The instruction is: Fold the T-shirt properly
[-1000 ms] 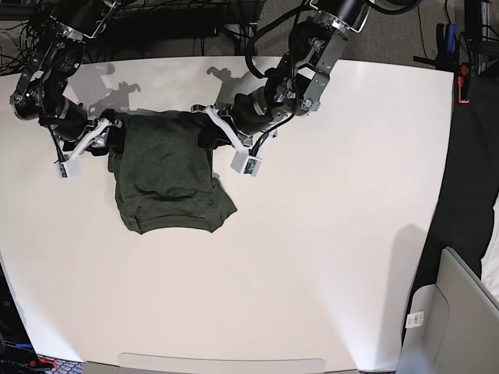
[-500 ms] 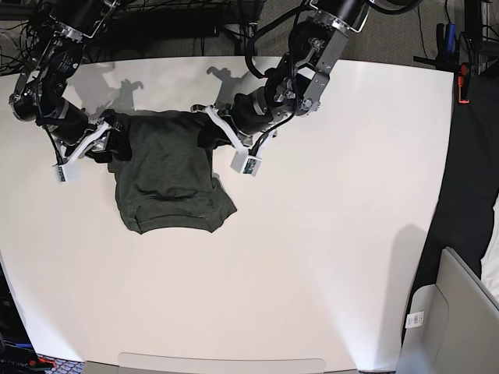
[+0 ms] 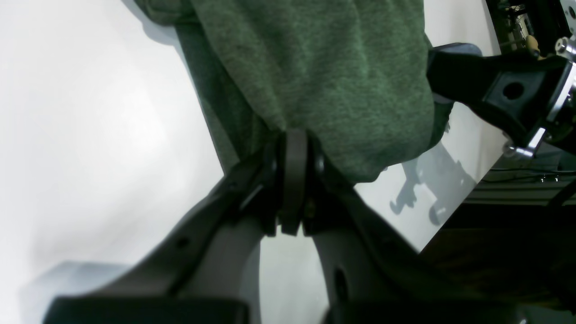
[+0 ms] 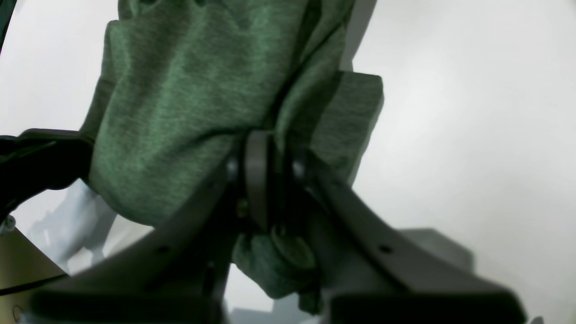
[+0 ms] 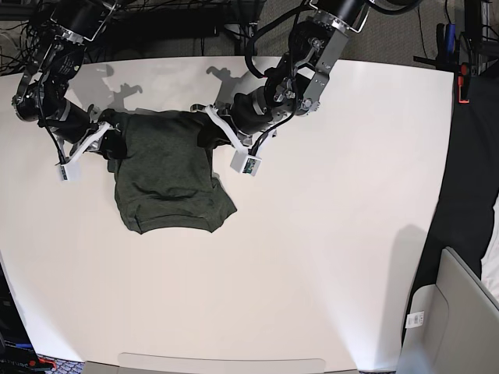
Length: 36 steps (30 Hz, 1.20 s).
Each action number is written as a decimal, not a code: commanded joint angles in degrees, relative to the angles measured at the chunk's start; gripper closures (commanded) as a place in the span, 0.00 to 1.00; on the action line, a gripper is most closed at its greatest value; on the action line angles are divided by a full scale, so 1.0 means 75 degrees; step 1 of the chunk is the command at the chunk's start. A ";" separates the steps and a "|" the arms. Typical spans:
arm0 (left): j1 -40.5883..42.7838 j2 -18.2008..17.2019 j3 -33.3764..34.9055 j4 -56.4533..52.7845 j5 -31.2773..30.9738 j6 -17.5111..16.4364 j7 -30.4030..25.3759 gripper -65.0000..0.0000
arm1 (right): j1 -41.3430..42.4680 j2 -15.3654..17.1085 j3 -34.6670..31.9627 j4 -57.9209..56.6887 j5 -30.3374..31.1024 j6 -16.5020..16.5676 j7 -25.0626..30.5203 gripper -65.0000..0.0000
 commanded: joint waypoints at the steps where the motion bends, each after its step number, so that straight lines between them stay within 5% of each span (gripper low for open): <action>1: -0.0050 0.0062 0.0013 0.0161 -0.0085 -0.0060 -0.0145 1.00 | 0.0061 0.0116 0.0014 0.0147 0.0290 0.0045 0.0109 0.97; 17: 0.0654 -0.0161 -0.0245 0.1251 -0.0073 -0.0049 -0.0215 1.00 | -0.1123 0.1241 0.0272 0.0205 0.3408 0.0045 0.0085 0.97; 36: 0.1474 -0.0559 -0.0385 0.2024 -0.0038 -0.0049 -0.0203 1.00 | -0.2107 0.1417 0.0916 0.1249 0.3561 0.0045 -0.0290 0.97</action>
